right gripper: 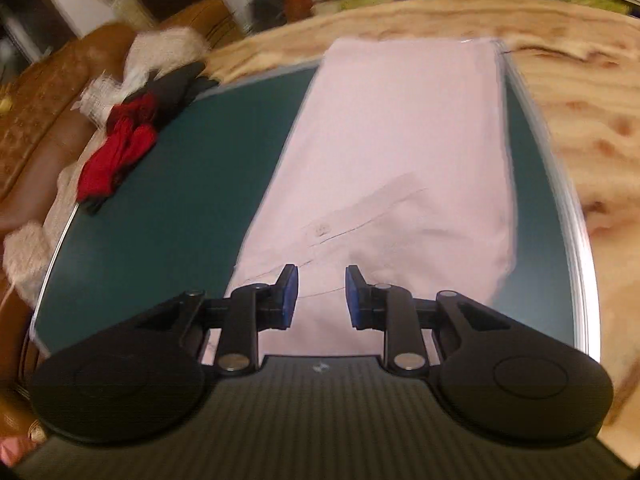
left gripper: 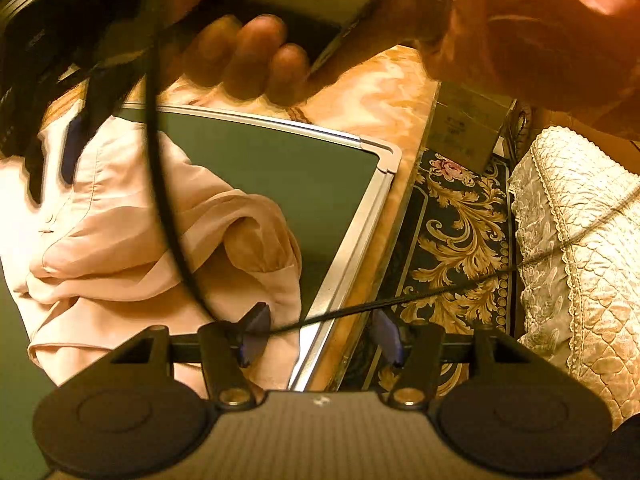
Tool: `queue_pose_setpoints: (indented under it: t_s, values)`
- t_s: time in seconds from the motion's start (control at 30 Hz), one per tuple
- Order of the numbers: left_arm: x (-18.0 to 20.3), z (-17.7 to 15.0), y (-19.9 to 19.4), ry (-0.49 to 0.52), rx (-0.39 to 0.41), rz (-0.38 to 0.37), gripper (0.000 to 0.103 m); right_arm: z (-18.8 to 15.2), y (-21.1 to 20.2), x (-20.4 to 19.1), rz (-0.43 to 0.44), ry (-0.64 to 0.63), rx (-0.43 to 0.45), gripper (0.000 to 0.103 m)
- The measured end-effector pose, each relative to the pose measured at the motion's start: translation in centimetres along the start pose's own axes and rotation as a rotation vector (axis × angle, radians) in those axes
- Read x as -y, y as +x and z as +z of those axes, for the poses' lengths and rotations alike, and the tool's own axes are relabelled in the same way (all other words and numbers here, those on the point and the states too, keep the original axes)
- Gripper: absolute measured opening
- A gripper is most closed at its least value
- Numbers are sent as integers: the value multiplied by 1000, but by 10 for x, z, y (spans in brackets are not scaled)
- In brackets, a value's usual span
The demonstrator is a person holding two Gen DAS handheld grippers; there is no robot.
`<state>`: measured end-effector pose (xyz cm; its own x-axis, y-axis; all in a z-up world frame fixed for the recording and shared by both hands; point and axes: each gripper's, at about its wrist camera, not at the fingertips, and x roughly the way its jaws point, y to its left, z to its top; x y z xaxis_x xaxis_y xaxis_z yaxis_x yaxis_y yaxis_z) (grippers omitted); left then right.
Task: Fold clothes
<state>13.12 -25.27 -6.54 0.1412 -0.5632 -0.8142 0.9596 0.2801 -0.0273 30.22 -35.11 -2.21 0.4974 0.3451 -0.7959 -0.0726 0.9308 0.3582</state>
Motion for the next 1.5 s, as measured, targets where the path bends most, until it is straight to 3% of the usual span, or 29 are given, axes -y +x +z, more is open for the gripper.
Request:
queue_pose_setpoints:
  t_s: [0.13,0.27,0.5,0.6,0.7,0.83,0.9,0.93,1.17,1.3,1.5]
  values:
    - [-3,-1,-2,3,0,-5,65,-6,29,-44,-48,-163,-55,30]
    - [-3,0,-1,0,7,-20,66,-15,39,-62,-102,-242,-86,30]
    - [-3,0,1,11,9,-26,68,-21,52,-59,-121,-248,-133,30]
    - [-3,0,0,16,10,-23,68,-21,46,-55,-118,-218,-99,7]
    - [-4,-1,-2,15,14,-22,68,-19,33,-50,-107,-183,-60,4]
    - [-8,-8,-9,8,16,-10,68,-13,19,-40,-107,-138,-27,6]
    - [-12,-14,-15,-9,20,3,68,-13,17,-35,-110,-122,-48,17]
    - [-15,-16,-19,-18,22,12,68,-17,13,-31,-96,-110,-42,18]
    - [-44,-28,-50,-132,81,21,71,-86,-63,12,1,113,105,28]
    - [-57,-33,-62,-182,86,19,83,-139,-100,12,-1,159,140,28]
    - [-65,-35,-70,-274,80,78,83,-187,-84,7,40,304,81,28]
